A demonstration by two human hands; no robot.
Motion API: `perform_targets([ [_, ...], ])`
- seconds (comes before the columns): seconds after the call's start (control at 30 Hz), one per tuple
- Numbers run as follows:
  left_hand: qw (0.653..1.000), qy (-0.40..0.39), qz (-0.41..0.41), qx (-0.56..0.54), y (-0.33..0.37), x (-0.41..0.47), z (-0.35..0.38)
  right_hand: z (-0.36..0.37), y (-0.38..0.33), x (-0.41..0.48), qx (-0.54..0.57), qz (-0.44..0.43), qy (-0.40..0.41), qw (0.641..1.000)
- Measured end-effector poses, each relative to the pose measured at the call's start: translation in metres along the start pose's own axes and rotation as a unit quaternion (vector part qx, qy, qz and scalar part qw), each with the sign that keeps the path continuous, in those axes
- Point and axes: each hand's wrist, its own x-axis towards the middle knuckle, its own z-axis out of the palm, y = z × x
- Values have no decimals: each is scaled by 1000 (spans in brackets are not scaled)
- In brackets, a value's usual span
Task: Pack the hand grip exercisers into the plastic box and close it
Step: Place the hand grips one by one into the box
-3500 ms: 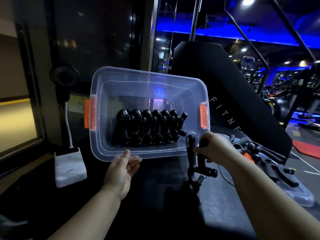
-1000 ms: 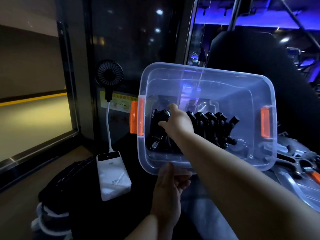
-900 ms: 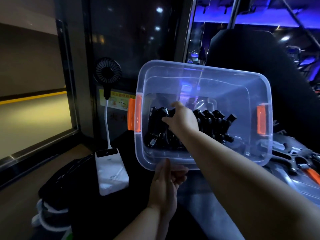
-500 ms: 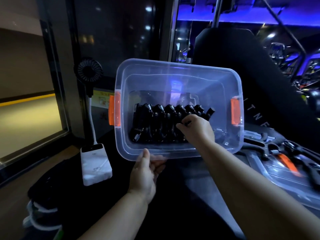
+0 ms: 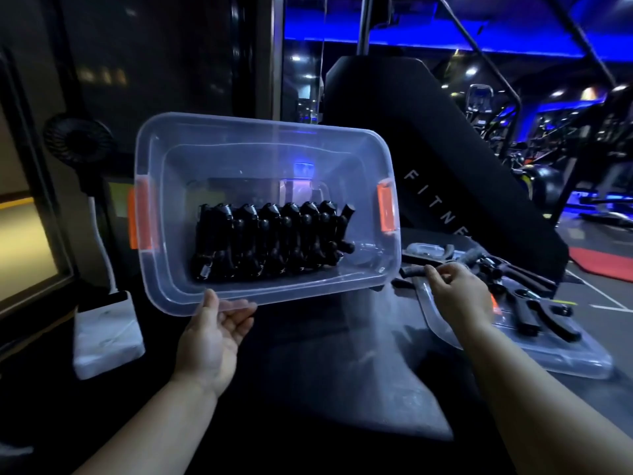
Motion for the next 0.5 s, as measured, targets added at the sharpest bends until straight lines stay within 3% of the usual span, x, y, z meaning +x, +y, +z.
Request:
perform_targets([
  [0.2,1000,-3,5,1,-4,5,-3,8,44,22,-36,48,-80,995],
  [0.5,1000,13,14,2,-8,7,-3,27,57,52,-176,72,-198,961],
])
